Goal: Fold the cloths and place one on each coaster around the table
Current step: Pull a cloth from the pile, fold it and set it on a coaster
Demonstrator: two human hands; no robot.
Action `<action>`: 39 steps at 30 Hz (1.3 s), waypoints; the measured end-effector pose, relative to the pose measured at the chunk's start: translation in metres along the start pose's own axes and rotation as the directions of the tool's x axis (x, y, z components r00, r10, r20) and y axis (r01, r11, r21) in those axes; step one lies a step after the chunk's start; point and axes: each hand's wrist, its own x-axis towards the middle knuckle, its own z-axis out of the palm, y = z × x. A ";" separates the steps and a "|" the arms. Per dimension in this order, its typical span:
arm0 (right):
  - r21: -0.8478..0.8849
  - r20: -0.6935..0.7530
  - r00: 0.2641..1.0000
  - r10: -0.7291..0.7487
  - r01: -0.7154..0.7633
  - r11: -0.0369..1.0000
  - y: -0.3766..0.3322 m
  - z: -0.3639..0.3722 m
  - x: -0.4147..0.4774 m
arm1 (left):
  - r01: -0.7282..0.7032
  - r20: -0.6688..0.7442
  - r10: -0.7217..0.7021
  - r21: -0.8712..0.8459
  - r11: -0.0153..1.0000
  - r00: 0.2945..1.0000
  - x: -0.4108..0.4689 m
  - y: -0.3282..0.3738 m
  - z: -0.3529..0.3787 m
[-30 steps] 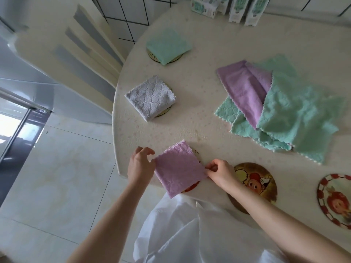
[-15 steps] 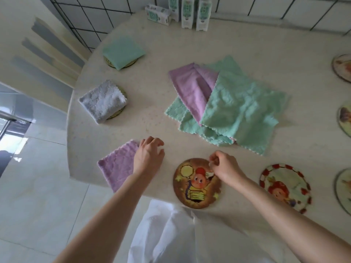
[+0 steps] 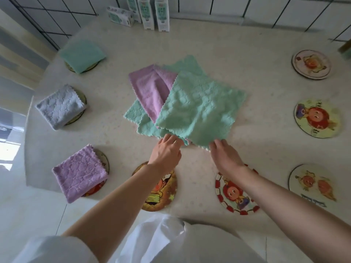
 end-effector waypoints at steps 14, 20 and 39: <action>0.214 -0.420 0.907 0.020 0.078 0.974 0.038 -0.043 0.015 | -0.115 0.077 0.107 0.105 0.988 0.991 0.063 0.004 0.010; 0.627 -0.348 0.894 0.284 -0.004 0.779 0.064 -0.079 0.019 | -0.017 0.025 0.011 0.246 0.969 1.000 0.091 -0.018 -0.017; 0.632 -0.489 0.723 0.487 -0.091 0.769 0.106 -0.128 0.051 | 0.199 -0.029 -0.217 -0.300 0.933 0.976 0.165 -0.011 -0.115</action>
